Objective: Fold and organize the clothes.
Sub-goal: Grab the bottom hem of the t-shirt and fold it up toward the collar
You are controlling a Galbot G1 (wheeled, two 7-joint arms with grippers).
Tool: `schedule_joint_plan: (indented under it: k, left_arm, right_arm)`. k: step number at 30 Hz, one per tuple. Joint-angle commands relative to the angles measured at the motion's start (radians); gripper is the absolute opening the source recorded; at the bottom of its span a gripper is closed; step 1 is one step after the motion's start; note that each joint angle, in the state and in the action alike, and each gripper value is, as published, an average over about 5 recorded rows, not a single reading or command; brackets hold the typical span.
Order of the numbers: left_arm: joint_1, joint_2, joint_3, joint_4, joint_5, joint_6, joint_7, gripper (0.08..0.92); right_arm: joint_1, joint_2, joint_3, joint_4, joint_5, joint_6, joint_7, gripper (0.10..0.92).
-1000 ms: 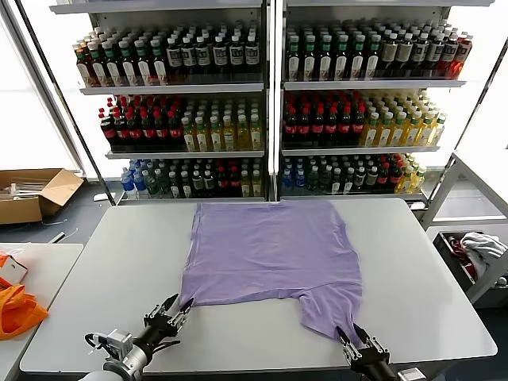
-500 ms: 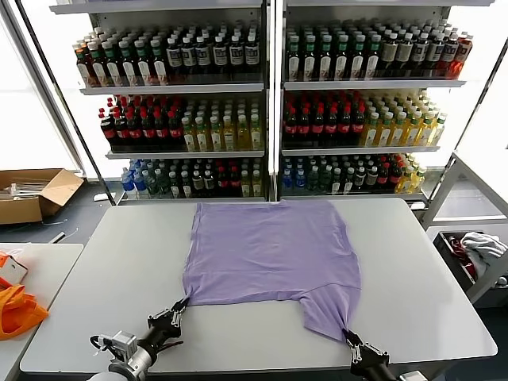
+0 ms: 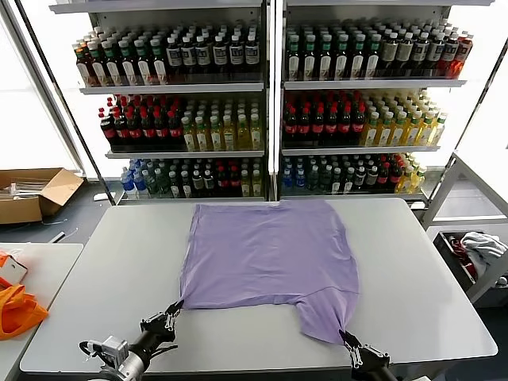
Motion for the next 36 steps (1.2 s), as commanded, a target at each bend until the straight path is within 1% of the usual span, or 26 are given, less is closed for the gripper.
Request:
schedule_joint_plan:
  k: [1,5,11,14,17,25,30,36]
  left_arm:
    - [0.095,-0.011,-0.061,-0.138,-0.004,0.014,-0.002,0.085]
    - [0.164,-0.027,-0.077,-0.187,-0.001,0.019,-0.002,0.085]
    - [0.257,-0.038,-0.105,-0.227,0.0,0.022,-0.001,0.085]
    - [0.282,-0.03,-0.12,-0.23,0.0,0.026,-0.001,0.085]
    - [0.281,-0.019,-0.128,-0.228,0.001,0.036,-0.003,0.085]
    - [0.203,0.02,-0.112,-0.216,-0.004,0.056,0.004,0.085]
    - [0.108,0.071,-0.089,-0.186,-0.025,0.069,0.012,0.085]
    - [-0.021,0.129,-0.044,-0.113,-0.062,0.076,0.016,0.085]
  right_arm:
    - [-0.123,-0.022,0.028,0.077,0.014,0.053,-0.029,0.107]
    - [-0.188,-0.014,0.039,0.102,0.012,0.086,-0.043,0.107]
    - [-0.259,-0.015,0.063,0.137,0.014,0.114,-0.05,0.107]
    - [-0.264,-0.026,0.068,0.141,0.019,0.129,-0.052,0.107]
    - [-0.223,-0.024,0.056,0.125,0.031,0.13,-0.044,0.107]
    - [-0.088,-0.018,0.032,0.105,0.122,0.102,0.018,0.107]
    - [0.027,-0.026,0.019,0.08,0.184,0.081,0.069,0.107]
    - [0.205,-0.038,-0.008,0.009,0.258,0.054,0.135,0.107]
